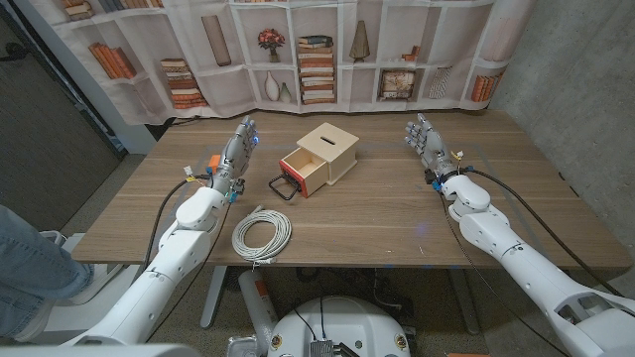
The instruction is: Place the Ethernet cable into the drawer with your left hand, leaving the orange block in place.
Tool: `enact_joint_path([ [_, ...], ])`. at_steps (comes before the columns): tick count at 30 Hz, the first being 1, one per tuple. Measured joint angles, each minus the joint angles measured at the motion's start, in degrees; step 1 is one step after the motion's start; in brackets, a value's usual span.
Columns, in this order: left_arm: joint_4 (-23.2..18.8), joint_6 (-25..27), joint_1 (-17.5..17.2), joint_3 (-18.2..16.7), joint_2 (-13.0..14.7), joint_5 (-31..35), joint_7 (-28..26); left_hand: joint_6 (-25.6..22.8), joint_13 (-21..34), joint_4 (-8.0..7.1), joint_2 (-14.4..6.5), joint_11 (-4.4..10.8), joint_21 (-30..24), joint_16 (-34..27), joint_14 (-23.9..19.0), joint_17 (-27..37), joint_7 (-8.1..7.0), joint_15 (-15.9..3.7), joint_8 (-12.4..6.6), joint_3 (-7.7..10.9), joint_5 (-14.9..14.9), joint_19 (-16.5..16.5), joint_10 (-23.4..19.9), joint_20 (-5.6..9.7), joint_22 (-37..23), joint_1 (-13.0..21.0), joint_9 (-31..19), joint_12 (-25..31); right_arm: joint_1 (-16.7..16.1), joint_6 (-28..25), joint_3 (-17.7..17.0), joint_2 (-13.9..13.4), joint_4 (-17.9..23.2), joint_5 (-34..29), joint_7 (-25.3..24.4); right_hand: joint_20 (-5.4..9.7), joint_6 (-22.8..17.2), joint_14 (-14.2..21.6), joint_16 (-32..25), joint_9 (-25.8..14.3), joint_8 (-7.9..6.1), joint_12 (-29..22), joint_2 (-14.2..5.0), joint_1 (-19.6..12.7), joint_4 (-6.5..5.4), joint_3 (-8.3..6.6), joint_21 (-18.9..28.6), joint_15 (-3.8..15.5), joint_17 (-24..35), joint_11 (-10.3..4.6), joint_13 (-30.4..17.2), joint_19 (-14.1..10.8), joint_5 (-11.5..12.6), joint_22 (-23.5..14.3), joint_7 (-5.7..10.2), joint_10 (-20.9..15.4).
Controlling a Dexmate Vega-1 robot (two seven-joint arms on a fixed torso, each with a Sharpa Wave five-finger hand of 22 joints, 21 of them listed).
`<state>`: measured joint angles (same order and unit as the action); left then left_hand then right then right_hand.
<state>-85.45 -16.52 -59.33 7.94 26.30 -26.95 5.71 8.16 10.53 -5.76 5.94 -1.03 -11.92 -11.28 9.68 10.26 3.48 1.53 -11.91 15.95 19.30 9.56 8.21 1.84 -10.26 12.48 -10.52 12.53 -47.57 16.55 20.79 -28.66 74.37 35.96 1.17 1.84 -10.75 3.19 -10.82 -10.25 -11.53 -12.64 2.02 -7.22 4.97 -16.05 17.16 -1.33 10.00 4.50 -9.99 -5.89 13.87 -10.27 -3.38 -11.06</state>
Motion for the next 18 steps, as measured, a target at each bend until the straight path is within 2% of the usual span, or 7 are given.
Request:
enact_joint_path([
  [18,-2.8,-2.5,-4.2,-1.0,2.0,0.0,-1.4,-0.8,0.0,0.24,-0.4,0.21,0.0,0.0,0.0,0.0,0.20,0.00,0.00,0.24,0.3,0.0,-0.6,0.00,0.0,0.4,0.0,0.0,0.3,0.0,0.3,0.2,0.2,-0.5,-0.3,0.00,0.0,0.0,0.0,0.0,0.00,0.0,-0.23,-0.2,0.24,0.25,-0.7,0.00,0.3,0.00,0.0,0.0,-0.4,0.0,0.00,0.0],
])
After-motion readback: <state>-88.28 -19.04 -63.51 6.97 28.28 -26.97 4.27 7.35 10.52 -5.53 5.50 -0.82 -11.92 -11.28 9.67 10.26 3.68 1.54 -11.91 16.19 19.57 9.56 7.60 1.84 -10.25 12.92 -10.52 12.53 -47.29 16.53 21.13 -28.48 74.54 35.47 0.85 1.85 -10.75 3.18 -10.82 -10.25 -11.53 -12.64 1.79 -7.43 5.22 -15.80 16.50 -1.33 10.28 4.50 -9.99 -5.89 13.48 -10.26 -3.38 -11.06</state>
